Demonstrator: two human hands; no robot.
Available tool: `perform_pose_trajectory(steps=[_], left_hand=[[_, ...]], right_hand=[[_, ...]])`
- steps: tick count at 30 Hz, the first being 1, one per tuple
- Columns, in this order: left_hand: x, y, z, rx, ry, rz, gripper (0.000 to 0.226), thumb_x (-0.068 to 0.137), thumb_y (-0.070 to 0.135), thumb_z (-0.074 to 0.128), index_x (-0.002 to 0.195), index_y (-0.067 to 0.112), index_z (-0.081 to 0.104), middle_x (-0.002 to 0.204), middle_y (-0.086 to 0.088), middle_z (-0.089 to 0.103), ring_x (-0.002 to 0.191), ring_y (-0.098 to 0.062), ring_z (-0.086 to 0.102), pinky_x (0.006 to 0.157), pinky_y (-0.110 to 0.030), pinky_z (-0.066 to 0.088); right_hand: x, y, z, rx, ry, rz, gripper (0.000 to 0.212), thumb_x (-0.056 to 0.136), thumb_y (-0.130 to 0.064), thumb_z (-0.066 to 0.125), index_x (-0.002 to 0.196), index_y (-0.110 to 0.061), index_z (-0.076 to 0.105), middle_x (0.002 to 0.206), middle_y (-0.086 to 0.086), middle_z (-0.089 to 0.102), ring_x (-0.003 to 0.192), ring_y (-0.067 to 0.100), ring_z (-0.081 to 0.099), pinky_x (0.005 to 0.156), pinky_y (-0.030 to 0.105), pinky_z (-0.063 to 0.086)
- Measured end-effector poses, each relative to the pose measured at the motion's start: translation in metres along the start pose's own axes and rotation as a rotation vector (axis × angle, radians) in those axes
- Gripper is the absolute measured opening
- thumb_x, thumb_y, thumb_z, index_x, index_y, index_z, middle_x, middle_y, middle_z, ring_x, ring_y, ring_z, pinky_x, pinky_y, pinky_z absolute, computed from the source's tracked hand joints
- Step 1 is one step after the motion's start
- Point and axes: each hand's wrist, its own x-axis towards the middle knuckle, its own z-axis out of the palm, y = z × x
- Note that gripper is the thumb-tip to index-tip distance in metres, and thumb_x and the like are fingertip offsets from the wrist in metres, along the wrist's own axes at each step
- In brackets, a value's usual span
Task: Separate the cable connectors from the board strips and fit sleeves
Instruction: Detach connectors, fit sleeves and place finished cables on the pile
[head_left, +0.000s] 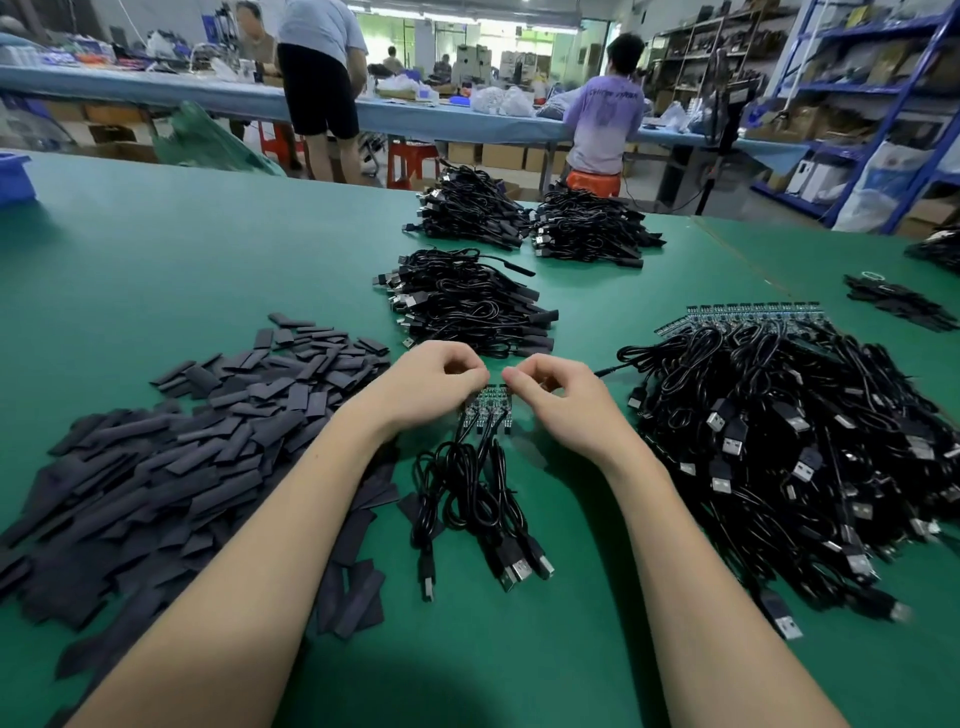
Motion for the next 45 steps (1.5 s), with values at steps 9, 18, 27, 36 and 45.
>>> perform_pose_trajectory(steps=[9, 18, 27, 36, 45], left_hand=[[-0.002, -0.001, 0.002, -0.117, -0.087, -0.012, 0.018, 0.096, 0.041, 0.065, 0.085, 0.029, 0.072, 0.066, 0.021, 0.06, 0.057, 0.007, 0.05, 0.059, -0.014, 0.038], [-0.005, 0.008, 0.002, -0.219, -0.07, 0.03, 0.013, 0.095, 0.032, 0.068, 0.086, 0.025, 0.074, 0.071, 0.02, 0.064, 0.063, 0.004, 0.053, 0.06, -0.008, 0.039], [-0.009, 0.012, 0.001, -0.298, -0.004, -0.024, 0.013, 0.092, 0.031, 0.072, 0.08, 0.029, 0.076, 0.067, 0.017, 0.063, 0.063, 0.003, 0.053, 0.068, -0.021, 0.04], [-0.01, 0.023, 0.001, -0.551, -0.074, -0.064, 0.006, 0.088, 0.025, 0.074, 0.083, 0.023, 0.078, 0.092, 0.007, 0.073, 0.101, -0.015, 0.06, 0.11, -0.047, 0.04], [-0.011, 0.018, -0.006, -0.516, -0.093, -0.146, 0.011, 0.085, 0.042, 0.074, 0.087, 0.032, 0.078, 0.09, 0.019, 0.071, 0.094, -0.004, 0.059, 0.081, -0.028, 0.042]], right_hand=[[-0.001, 0.001, -0.003, 0.107, 0.007, -0.026, 0.029, 0.102, -0.036, 0.061, 0.087, -0.014, 0.07, 0.058, -0.021, 0.052, 0.057, -0.002, 0.044, 0.059, 0.01, 0.036], [0.001, -0.001, -0.004, 0.234, 0.0, -0.048, 0.027, 0.1, -0.032, 0.065, 0.088, -0.009, 0.072, 0.073, -0.008, 0.057, 0.065, 0.003, 0.048, 0.065, 0.014, 0.04], [-0.002, -0.006, -0.003, 0.245, -0.016, -0.03, 0.036, 0.099, -0.04, 0.065, 0.087, -0.007, 0.073, 0.069, 0.006, 0.05, 0.064, 0.018, 0.04, 0.06, 0.027, 0.035], [-0.001, -0.009, -0.004, 0.546, 0.031, 0.006, 0.026, 0.096, -0.029, 0.068, 0.072, -0.025, 0.078, 0.113, -0.014, 0.066, 0.093, -0.011, 0.06, 0.079, 0.015, 0.042], [-0.003, -0.014, -0.011, 0.853, 0.032, 0.151, 0.026, 0.088, -0.043, 0.07, 0.09, -0.016, 0.073, 0.094, -0.007, 0.072, 0.094, 0.008, 0.062, 0.081, 0.026, 0.047]])
